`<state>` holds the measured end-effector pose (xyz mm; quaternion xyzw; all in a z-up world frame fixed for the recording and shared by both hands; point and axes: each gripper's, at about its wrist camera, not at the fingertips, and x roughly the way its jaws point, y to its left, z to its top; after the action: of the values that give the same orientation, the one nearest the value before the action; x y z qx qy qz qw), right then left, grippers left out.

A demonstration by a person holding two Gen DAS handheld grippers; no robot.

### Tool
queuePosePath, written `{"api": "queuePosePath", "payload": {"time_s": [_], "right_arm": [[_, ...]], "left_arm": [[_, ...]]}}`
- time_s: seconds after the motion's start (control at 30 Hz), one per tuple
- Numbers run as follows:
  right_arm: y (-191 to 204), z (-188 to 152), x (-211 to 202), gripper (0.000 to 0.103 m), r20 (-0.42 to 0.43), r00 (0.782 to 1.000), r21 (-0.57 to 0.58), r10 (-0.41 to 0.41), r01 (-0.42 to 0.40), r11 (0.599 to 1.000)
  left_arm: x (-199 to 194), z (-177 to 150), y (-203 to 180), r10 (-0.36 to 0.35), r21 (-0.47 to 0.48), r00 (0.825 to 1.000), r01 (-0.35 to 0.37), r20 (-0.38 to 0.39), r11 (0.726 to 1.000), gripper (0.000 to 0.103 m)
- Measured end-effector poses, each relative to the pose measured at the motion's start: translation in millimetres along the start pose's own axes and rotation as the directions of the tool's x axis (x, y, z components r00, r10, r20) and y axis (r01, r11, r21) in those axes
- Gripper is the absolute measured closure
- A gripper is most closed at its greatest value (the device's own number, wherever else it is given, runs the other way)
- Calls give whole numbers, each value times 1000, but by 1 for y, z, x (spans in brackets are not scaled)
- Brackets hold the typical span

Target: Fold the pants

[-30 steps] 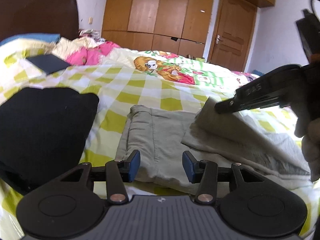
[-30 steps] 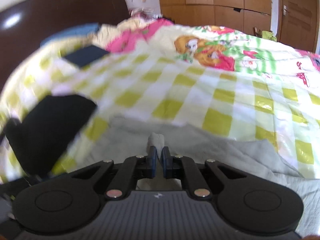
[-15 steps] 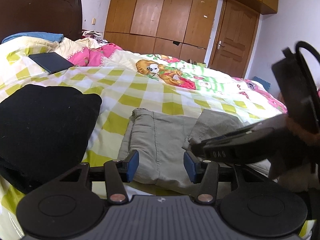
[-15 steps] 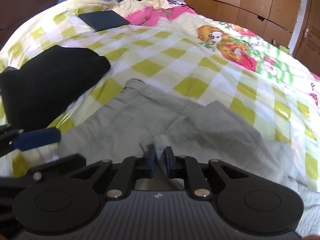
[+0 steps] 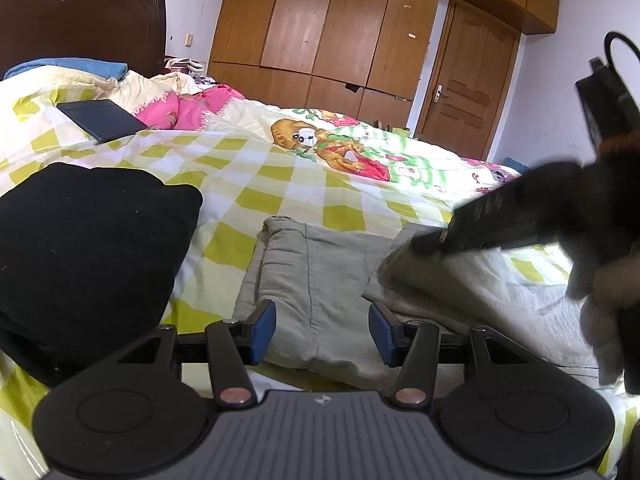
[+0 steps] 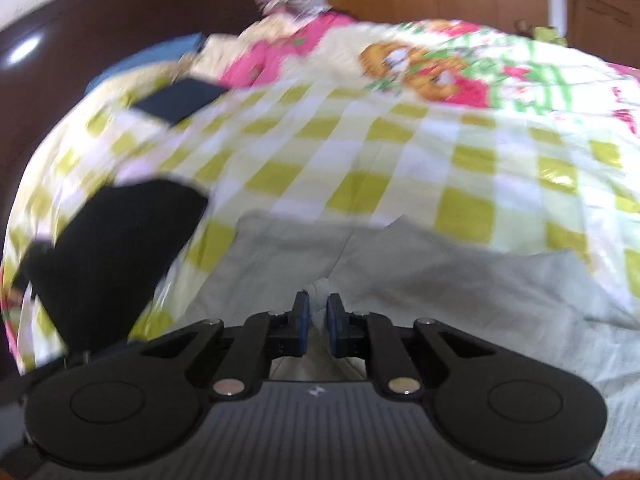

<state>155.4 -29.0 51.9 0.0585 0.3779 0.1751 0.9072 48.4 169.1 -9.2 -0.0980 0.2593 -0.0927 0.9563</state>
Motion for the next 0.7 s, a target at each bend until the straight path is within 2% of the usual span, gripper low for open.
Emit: {"api": "queuePosePath", "payload": {"time_s": [0.1,0.17,0.23,0.33,0.37,0.43,0.5,0.57,0.7], "right_arm": [[8,7,-14,93,116,993,9,-12,11,1000],[23,4,-11,93,136,991,-45,2,4,999],[37,-8,8,93,68,997,-158,-19,30,987],[38,-31,35,89,-56,997,-220,-54,41,975],[38,-36,38,89,-70,995,-239,-68,50,970],[40,-40,39,78,-71,993,-289,-97,73,954],[41,-40,38,58,-60,991,-331,-117,91,939],[41,-43,41,57,-53,988,-371,-144,115,921],[43,-51,42,57,-96,988,-393,-119,72,917]], "left_arm": [[0,0,0,-1,-2,1000,1,-1,1000,39],[1,0,0,-2,0,1000,2,-1,1000,39],[1,0,0,0,2,1000,0,-1,1000,39],[0,0,1,0,0,1000,0,2,1000,39],[-1,0,1,-1,-2,1000,1,5,1000,39],[-1,-1,1,-3,-3,1000,3,6,1000,39],[0,-1,1,-7,-3,1000,7,3,1000,39],[-1,0,1,-9,-2,1000,9,4,1000,39],[-1,0,2,-11,-6,1000,12,9,1000,38]]}}
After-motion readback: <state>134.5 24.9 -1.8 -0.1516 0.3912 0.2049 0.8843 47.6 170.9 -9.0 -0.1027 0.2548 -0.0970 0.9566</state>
